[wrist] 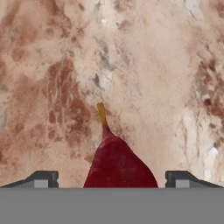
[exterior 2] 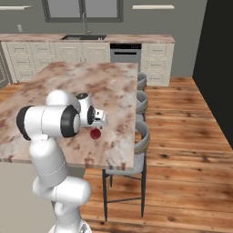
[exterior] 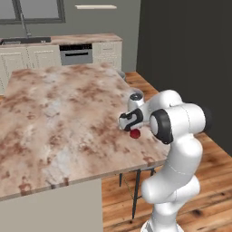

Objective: Open the fridge, remove the pear, onion, and shrimp, and place them on any counter.

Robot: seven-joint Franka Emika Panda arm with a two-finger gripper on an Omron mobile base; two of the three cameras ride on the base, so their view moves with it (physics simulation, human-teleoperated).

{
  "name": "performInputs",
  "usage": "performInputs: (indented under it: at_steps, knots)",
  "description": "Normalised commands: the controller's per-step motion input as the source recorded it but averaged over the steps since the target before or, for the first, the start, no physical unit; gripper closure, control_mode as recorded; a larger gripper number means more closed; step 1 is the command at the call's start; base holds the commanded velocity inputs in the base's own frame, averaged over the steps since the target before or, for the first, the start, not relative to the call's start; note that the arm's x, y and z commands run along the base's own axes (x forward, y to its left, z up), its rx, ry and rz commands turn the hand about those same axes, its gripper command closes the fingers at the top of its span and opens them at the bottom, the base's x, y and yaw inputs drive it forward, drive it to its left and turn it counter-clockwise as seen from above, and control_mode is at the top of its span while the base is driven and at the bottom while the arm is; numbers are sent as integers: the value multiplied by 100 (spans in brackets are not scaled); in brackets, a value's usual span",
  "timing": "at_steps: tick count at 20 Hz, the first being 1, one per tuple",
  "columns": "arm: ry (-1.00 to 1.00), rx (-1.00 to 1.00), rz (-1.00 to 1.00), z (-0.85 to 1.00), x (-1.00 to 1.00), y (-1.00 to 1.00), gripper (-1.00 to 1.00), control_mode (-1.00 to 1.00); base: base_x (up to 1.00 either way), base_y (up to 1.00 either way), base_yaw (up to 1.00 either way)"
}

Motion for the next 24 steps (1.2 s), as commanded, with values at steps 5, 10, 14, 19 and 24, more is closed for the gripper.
performInputs:
  at_steps: [5, 10, 14, 19, 24]
  knots:
    - [-9, 7, -2, 82, -39, -10, -100, -100, 0, 0, 0]
    - [1, 13, -18, 100, -96, -46, -100, -100, 0, 0, 0]
    - [0, 11, -11, 100, -88, -6, -100, -100, 0, 0, 0]
    - [5, 1, -5, 100, -95, 0, -100, -100, 0, 0, 0]
    - [16, 1, -6, 100, -76, 0, -100, -100, 0, 0, 0]
